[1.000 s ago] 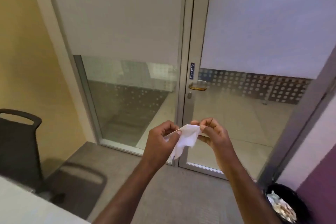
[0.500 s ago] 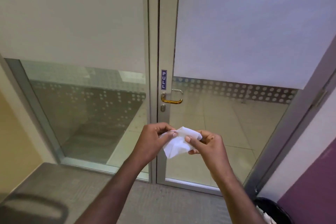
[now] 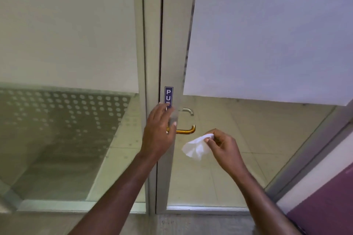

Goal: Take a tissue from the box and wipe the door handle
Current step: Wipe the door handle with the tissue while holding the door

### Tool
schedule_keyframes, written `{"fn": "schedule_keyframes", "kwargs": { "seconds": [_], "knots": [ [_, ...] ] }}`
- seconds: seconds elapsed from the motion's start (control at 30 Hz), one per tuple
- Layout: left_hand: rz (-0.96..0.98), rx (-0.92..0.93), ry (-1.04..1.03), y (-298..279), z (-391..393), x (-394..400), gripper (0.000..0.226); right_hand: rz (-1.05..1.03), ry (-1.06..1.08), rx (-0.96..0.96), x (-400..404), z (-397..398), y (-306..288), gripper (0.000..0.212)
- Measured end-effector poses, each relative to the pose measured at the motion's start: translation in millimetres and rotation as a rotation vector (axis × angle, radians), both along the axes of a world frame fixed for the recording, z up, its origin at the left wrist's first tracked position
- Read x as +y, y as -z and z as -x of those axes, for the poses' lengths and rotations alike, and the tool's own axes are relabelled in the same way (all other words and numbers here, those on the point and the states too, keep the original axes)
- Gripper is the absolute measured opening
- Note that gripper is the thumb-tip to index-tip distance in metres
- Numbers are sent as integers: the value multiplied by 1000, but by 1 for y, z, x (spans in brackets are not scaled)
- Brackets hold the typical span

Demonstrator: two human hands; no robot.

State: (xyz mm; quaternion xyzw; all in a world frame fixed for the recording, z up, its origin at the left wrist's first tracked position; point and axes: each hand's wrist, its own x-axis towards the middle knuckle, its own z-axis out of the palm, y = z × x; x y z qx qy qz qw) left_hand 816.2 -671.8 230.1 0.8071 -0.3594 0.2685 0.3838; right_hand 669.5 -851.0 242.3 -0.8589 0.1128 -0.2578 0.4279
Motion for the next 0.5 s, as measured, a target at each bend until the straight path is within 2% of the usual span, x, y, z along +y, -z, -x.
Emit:
{"fn": "schedule_keyframes", "kwargs": {
  "seconds": [0.1, 0.17, 0.23, 0.37, 0.5],
  "knots": [
    [-194, -131, -58, 7, -39, -16, 77, 165, 1, 88, -11, -37, 15, 11],
    [-258, -194, -72, 10, -63, -26, 85, 279, -1, 131, -20, -61, 24, 6],
    [-315, -217, -97, 12, -80, -36, 89, 379, 10, 162, -28, -84, 30, 12],
    [-369, -189, -163, 16, -100, -55, 87, 564, 64, 202, -41, -121, 35, 17],
    [-421, -210, -184, 20, -111, -64, 79, 660, 135, 245, -45, -145, 41, 16]
  ]
}}
